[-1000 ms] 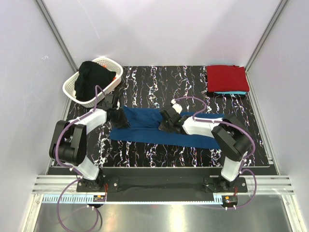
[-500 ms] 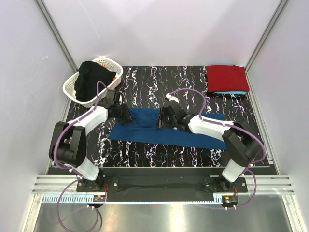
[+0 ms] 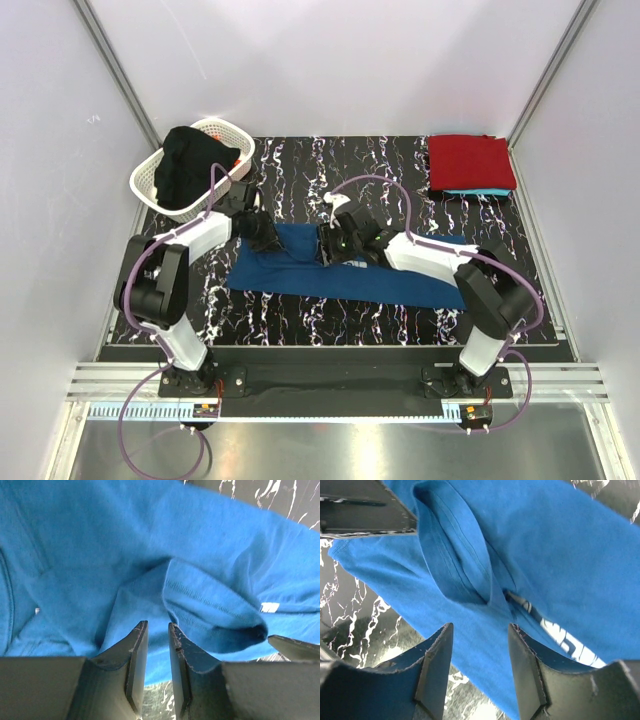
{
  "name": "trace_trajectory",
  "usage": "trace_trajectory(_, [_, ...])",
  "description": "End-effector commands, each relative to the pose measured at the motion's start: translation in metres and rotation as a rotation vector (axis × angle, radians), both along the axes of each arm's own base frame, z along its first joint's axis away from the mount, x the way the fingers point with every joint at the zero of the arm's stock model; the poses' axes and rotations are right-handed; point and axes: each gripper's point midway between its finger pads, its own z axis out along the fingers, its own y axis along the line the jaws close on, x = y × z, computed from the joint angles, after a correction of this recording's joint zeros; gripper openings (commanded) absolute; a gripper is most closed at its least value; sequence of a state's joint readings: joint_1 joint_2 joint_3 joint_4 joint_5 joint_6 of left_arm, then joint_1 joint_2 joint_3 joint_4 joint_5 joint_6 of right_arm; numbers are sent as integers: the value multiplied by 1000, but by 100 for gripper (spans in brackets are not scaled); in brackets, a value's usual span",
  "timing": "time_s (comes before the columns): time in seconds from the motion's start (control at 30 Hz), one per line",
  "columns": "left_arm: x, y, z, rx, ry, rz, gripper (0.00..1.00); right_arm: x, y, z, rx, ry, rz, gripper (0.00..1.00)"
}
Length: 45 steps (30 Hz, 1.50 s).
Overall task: Fold and stack the t-shirts
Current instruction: Fold the tshirt
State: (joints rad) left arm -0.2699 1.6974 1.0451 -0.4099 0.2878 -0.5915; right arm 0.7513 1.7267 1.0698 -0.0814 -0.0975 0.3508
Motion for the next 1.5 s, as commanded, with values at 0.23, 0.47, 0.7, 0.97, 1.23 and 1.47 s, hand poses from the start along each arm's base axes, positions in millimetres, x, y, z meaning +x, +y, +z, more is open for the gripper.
trace_trajectory(0.23, [33, -12, 2, -19, -56, -25, 27, 22, 14, 4, -21, -60, 86, 55])
trace_trajectory(0.47, [39, -10, -4, 1, -54, -16, 27, 35, 4, 4, -28, -71, 59, 51])
trace_trajectory(0.7, [40, -6, -9, 24, -52, -8, 27, 35, 14, 3, 98, -56, 77, 44])
trace_trajectory(0.97, [40, -5, -9, 32, -57, -7, 28, 34, 22, -2, 166, -19, 90, 41])
trace_trajectory(1.23, [37, 1, -18, 64, -42, 5, 29, 48, -4, -28, 149, 60, -89, 11])
trace_trajectory(1.47, [32, 9, -34, 109, 0, 23, 30, 50, -22, -52, 188, 162, -203, 0])
